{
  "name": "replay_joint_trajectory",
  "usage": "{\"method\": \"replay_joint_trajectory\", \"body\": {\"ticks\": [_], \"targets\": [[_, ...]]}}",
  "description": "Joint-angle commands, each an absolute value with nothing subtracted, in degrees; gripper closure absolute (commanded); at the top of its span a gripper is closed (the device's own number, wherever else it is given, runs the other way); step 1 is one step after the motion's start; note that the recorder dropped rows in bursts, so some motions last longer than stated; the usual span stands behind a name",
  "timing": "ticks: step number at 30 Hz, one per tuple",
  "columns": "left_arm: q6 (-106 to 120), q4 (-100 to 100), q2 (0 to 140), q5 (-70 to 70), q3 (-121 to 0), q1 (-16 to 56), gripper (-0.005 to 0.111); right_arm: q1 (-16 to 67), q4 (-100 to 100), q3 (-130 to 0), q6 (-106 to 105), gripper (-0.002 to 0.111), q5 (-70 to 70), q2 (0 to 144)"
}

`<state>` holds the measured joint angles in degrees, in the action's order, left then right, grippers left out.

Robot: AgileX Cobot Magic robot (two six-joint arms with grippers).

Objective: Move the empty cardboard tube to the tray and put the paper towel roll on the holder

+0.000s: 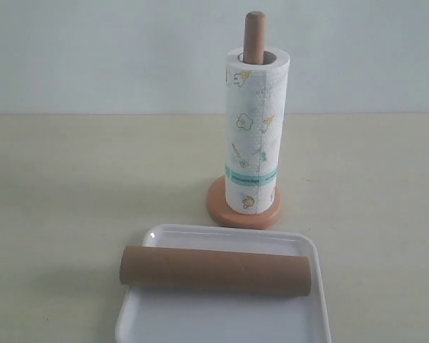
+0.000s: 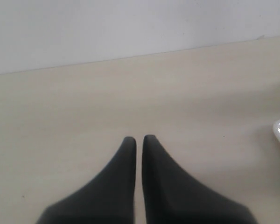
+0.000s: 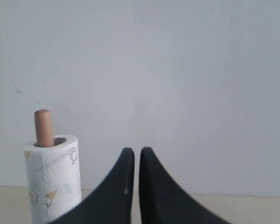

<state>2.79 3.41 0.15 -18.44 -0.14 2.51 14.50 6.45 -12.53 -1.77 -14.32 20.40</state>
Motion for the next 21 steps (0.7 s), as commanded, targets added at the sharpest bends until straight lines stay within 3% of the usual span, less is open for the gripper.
{"method": "replay_joint_trajectory", "body": {"ticks": [1,11,21], "targets": [[2.6,2.8,0.0,-18.0,0.0,2.3,0.103,12.3,7.0,-6.2,-0.6,0.104,-16.6,14.8],[2.6,2.8,0.0,-18.0,0.0,2.3,0.103,10.4,7.0,-0.1,-0.6,0.104,-10.3,10.1],[2.6,2.8,0.0,-18.0,0.0,2.3,0.103,2.5,7.1,0.0,0.0,0.104,-2.8,3.4]]}}
